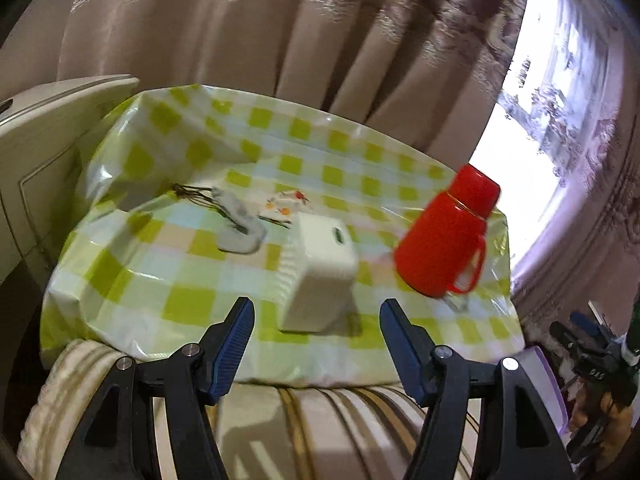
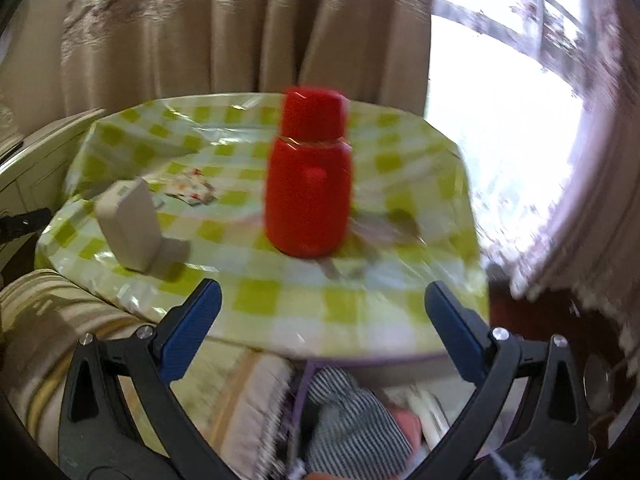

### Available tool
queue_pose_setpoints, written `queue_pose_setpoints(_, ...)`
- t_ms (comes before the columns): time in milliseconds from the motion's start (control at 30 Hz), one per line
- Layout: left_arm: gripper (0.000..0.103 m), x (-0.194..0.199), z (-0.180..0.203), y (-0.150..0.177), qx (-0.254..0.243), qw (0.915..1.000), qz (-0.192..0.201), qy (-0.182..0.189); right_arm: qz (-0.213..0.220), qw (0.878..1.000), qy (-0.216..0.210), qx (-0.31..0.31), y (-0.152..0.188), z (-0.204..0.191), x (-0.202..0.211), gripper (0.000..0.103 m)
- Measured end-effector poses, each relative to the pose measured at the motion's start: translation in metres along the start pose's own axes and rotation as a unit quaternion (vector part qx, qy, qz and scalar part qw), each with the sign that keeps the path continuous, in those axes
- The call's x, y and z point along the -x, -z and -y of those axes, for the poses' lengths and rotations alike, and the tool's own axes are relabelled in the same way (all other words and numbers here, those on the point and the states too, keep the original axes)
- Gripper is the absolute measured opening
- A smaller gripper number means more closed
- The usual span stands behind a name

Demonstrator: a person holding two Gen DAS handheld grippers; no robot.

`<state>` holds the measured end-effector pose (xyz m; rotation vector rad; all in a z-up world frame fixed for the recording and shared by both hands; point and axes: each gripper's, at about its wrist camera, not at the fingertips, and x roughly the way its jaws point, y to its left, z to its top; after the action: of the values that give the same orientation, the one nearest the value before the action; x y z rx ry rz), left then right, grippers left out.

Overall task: Organize soft objects
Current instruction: 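Move both tools back over the grey bag and fruit-print cloth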

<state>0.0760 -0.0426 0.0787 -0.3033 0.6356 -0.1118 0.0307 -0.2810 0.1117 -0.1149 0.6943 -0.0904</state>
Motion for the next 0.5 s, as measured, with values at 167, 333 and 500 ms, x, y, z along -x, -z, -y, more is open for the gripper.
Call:
queue_pose_setpoints(167, 0.066, -0.012, -0.015, -0.018, 0.007, 0.9998, 0.002, -0.017, 0.001, 0.999, -0.041, 0.034, -0.039, -0.030, -0.022, 0.102)
queue_pose_setpoints(333, 0.066, -0.030, -0.034, -0.037, 0.019, 0.9994, -0.001, -0.028, -0.012, 0.996, -0.063, 0.058, -0.073, -0.061, -0.049, 0.102)
queue_pose_setpoints(500, 0.066, -0.055, -0.053, -0.056, 0.038, 0.9986, -0.018, -0.033, -0.024, 0.994, -0.073, 0.077, -0.101, -0.086, -0.078, 0.102)
